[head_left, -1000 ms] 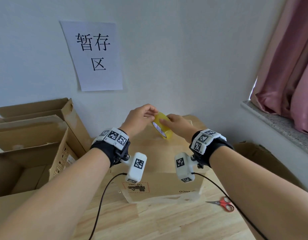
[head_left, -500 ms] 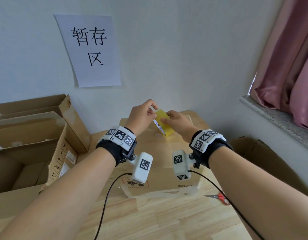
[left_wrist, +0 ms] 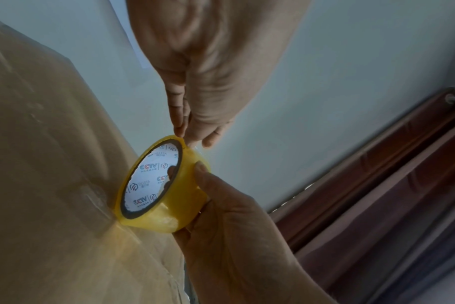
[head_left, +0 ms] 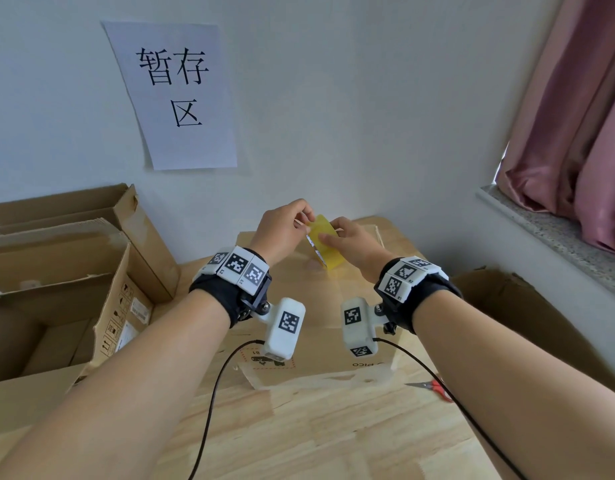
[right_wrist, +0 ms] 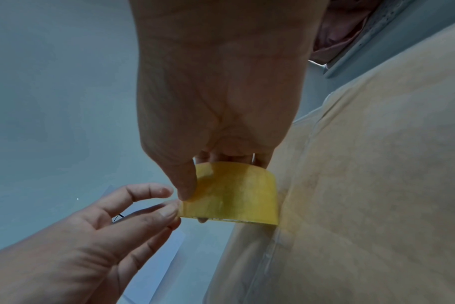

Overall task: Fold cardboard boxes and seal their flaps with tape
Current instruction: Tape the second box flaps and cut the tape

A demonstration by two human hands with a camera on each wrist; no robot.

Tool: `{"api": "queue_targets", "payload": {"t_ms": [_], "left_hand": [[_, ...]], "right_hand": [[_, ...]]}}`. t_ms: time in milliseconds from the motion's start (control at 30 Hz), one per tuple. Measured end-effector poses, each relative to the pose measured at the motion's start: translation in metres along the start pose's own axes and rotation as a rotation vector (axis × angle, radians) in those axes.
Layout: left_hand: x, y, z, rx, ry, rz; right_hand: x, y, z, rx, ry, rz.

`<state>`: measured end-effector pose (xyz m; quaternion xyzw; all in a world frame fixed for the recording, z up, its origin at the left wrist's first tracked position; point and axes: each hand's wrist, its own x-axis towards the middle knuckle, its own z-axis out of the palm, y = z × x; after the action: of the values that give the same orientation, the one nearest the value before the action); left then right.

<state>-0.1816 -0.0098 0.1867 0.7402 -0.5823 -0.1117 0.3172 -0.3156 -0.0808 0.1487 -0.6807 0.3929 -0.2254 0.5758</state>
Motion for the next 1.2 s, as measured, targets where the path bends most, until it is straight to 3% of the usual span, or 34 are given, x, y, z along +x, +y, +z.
{"api": "queue_targets", "payload": {"t_ms": [500,1200], "left_hand": [[-0.0013,-0.0041,-0.0060,-0.041,-0.084,-0.037],[-0.0009,0.0016,-0.0001,0.071,0.025,0.104]], "right_hand": [[-0.0007,0.0010,-0.0016,0.015,-0.026,-0.015],[0.0008,0.0010,-0.0069,0.042,-0.036,0.001]]}}
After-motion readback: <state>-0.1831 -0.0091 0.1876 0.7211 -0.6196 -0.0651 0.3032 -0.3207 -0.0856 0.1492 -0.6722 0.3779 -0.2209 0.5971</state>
